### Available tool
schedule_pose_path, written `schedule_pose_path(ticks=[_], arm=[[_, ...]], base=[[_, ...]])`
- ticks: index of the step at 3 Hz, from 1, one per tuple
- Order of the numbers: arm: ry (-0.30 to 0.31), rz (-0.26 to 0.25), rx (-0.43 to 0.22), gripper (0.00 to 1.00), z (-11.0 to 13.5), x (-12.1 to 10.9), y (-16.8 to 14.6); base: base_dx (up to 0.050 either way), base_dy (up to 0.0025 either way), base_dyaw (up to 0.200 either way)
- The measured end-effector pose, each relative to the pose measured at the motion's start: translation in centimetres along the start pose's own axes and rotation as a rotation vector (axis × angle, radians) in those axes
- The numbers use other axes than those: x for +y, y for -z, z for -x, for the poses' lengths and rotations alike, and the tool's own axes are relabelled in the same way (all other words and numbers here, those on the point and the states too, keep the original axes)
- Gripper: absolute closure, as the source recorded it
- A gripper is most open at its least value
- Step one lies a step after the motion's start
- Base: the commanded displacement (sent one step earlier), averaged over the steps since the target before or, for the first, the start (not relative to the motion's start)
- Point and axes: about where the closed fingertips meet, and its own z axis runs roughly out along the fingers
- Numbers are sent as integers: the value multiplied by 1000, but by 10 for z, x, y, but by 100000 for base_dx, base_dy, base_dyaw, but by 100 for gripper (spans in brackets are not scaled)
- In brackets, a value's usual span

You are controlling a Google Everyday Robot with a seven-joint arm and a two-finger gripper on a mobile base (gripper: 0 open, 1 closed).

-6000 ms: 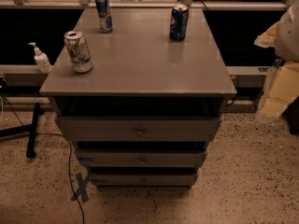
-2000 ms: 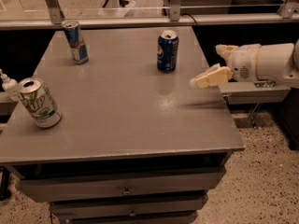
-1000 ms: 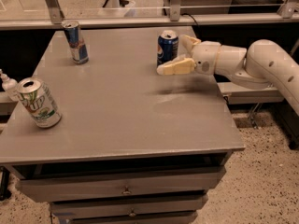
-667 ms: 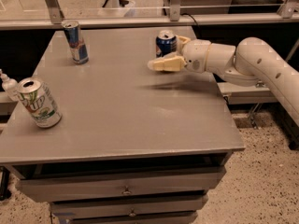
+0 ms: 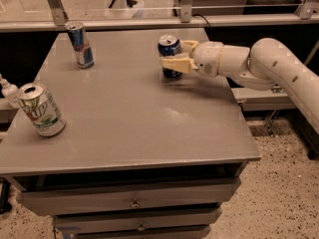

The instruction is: Knock pepsi can over

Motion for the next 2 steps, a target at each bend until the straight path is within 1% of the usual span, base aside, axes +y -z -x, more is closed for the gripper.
schedule_pose_path(ticks=[1, 2], arm=[[31, 7, 26, 88, 10, 0, 11], [72, 24, 65, 100, 20, 2, 19]], base=[[0, 0, 0], [0, 0, 0]])
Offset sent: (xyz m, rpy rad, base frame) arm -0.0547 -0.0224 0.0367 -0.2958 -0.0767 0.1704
